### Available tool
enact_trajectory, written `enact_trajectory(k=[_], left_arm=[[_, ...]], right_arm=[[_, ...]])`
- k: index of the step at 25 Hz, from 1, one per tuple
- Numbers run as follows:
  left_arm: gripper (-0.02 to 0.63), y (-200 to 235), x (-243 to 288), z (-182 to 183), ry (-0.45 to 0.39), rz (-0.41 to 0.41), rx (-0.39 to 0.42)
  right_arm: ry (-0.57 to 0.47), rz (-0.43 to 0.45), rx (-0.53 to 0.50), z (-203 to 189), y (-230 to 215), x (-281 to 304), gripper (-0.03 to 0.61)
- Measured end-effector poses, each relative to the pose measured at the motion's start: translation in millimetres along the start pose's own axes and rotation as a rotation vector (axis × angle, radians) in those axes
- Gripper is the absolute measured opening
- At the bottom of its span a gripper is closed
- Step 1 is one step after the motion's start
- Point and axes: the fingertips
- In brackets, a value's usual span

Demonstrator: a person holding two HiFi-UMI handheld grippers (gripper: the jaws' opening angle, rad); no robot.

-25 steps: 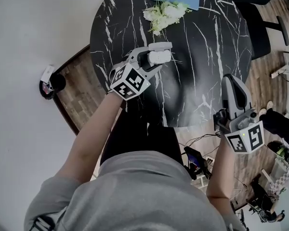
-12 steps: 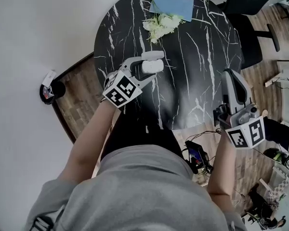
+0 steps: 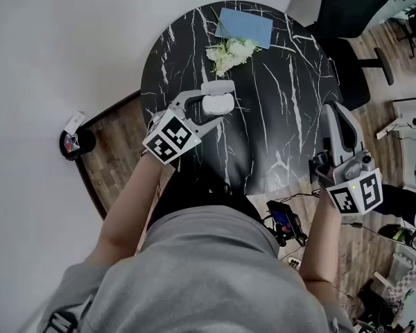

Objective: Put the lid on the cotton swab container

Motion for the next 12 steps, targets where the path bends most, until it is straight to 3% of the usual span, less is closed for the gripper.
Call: enact_trajectory(k=[12], left_arm=[[0.241, -15, -41, 45, -0.046, -0.018, 0.020]], right_arm=[[-0.028, 0.005, -0.027, 26, 15, -9, 0.026]])
Point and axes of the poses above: the fingertips, and each gripper's own axes: x forward along the fingers, y to its left, z out of its top, and after that the axes turned 3 degrees about -z, right-handed
